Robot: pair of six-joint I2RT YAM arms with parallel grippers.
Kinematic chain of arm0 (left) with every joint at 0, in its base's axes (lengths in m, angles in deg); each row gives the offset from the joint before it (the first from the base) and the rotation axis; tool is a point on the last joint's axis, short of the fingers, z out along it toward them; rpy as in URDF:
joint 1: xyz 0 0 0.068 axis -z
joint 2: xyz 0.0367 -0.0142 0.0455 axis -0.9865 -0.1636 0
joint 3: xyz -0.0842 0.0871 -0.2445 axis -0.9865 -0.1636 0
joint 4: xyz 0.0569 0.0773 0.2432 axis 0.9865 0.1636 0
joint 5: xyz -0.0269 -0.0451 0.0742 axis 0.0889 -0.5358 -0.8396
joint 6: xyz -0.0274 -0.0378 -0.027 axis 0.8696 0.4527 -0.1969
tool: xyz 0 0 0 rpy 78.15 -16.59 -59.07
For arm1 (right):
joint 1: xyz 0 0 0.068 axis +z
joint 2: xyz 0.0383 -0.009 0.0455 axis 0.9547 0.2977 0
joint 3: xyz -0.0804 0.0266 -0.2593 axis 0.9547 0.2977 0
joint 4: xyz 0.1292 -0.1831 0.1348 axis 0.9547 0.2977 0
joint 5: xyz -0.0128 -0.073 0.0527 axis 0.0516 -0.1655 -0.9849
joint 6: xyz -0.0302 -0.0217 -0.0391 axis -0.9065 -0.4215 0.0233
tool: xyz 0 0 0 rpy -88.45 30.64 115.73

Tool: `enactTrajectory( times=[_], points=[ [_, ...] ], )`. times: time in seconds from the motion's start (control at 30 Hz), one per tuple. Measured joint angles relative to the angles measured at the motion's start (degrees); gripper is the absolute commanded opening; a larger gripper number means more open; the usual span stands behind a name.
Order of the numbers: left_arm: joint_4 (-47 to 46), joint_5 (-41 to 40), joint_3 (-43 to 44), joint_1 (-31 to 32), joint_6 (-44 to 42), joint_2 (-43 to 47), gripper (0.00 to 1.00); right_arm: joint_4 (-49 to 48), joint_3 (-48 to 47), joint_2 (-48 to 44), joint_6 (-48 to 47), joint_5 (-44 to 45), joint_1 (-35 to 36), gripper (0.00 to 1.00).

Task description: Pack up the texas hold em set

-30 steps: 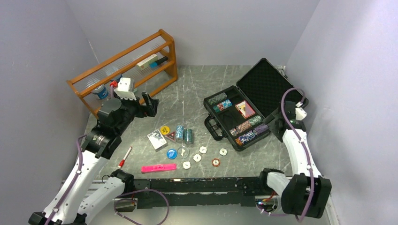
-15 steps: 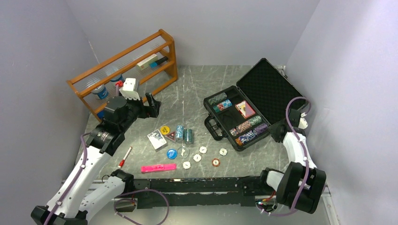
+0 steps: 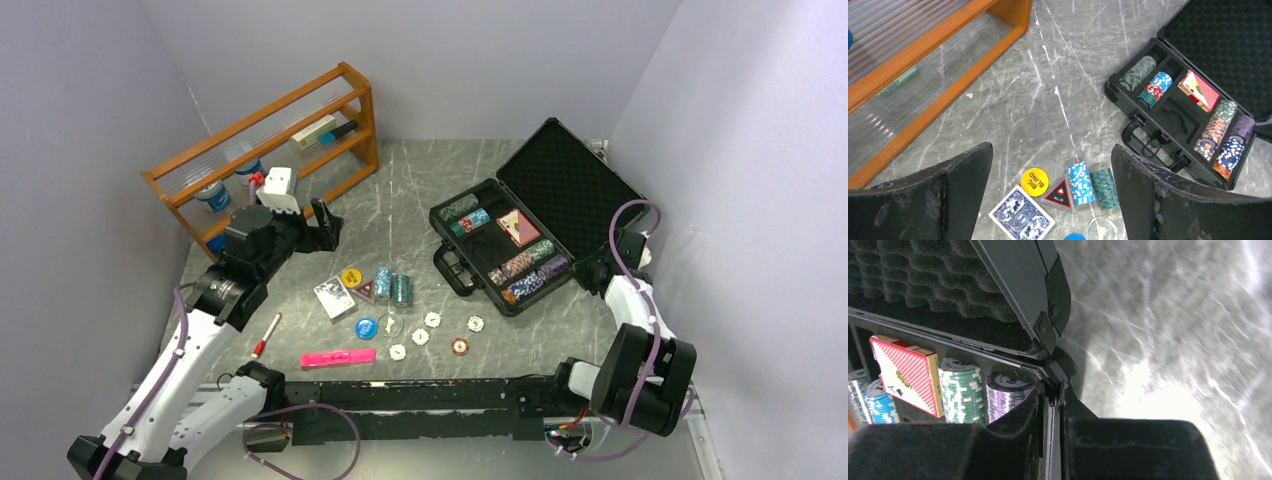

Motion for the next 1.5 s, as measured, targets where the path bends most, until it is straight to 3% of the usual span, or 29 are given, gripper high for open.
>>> enactTrajectory(
  times=[0.2,0.4,0.6,0.73,0.87,1.0,1.17,1.3,1.5],
  points=[
    [0.02,-0.35,0.00,0.00,-0.02,-0.70,0.93,-9.11,-0.04,4.46,-1.14,-4.90,0.90,0.02],
    [0.02,-0.35,0.00,0.00,0.02,-0.92,0.92,-13.29,-2.71,9.09,-1.55,-4.61,5.11,0.05],
    [0.13,-0.66,0.00,0.00,0.00,-0.92,0.92,-9.11,-6.29,9.64,-0.79,5.66,12.11,0.31],
    [0.76,-2.19,0.00,0.00,0.22,-0.74,0.93,-1.75,-6.71,3.41,0.92,12.37,14.99,0.52],
    [1.62,-4.07,0.00,0.00,1.07,0.17,0.97,3.63,-7.82,-5.95,0.57,18.23,18.32,0.57],
    [2.08,-5.79,0.00,0.00,2.23,1.88,0.97,4.81,-11.43,-8.87,-1.99,15.78,25.88,0.63],
    [2.23,-7.39,0.00,0.00,3.52,4.26,0.97,3.06,-13.03,-5.64,-3.89,7.08,39.15,0.70],
    [2.40,-8.41,0.00,0.00,4.44,5.60,0.97,1.25,-15.28,2.14,-3.93,2.82,53.66,0.72],
    [3.10,-9.01,0.00,0.00,4.98,6.36,0.97,-0.50,-21.22,15.85,-3.72,0.11,66.14,0.74]
  ],
)
